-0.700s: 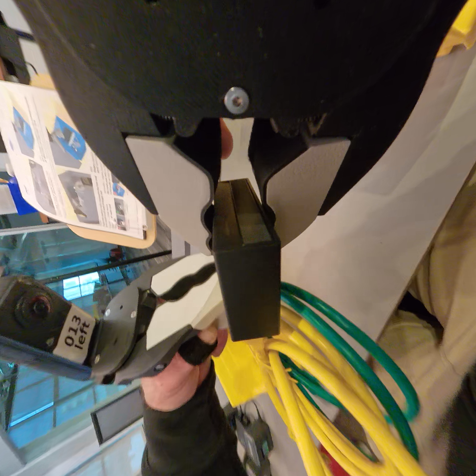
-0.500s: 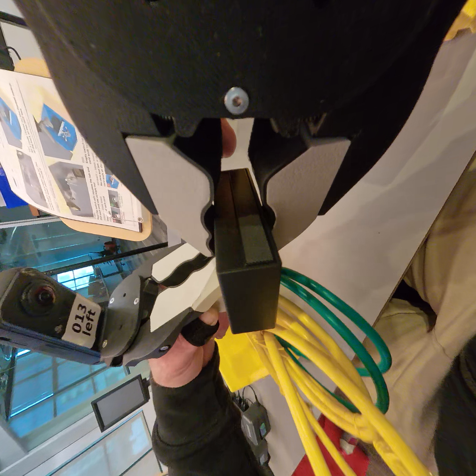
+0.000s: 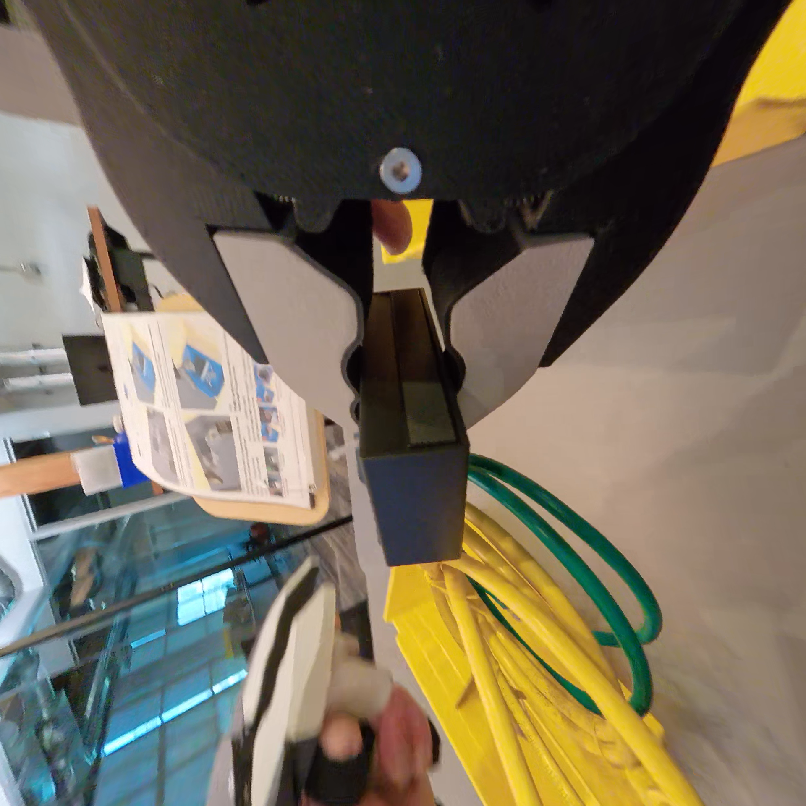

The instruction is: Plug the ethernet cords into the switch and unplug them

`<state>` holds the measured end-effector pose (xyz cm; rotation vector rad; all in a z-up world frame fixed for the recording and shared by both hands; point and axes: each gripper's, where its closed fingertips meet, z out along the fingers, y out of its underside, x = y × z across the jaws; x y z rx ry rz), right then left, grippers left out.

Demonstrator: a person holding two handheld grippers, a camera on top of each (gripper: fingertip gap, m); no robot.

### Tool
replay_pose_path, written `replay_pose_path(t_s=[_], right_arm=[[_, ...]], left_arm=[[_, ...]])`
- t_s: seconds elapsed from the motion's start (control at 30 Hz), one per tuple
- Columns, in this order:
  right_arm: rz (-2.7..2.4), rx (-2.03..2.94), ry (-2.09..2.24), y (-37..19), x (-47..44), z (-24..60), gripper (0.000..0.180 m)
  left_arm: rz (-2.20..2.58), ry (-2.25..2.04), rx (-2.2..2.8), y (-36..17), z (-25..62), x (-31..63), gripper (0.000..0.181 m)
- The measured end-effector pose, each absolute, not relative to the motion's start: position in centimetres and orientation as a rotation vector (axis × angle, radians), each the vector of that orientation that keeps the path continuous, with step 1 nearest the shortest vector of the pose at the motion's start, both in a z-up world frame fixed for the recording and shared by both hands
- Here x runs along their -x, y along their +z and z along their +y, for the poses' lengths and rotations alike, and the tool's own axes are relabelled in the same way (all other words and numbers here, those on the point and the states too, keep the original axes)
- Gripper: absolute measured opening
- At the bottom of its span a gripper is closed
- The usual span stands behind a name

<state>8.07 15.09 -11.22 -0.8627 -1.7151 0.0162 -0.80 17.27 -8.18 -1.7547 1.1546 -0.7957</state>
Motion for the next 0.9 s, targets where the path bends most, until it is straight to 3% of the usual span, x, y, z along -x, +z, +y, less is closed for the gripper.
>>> replay_pose_path(t_s=[0.37,0.6,0.9], right_arm=[[-1.331,1.327,-0.468,-8.9,-22.6,26.2,0.030],[-1.259,1.519,-0.855,-15.9,-30.6,33.3,0.031],[-1.349,1.622,-1.094,-22.1,-33.0,34.3,0.031]], left_arm=[[0.881,-0.777,1.779,-8.4,13.9,8.0,0.019],[0.800,-0.793,1.814,-11.9,12.8,9.3,0.018],[0.762,-0.804,1.845,-13.9,13.2,10.1,0.017]])
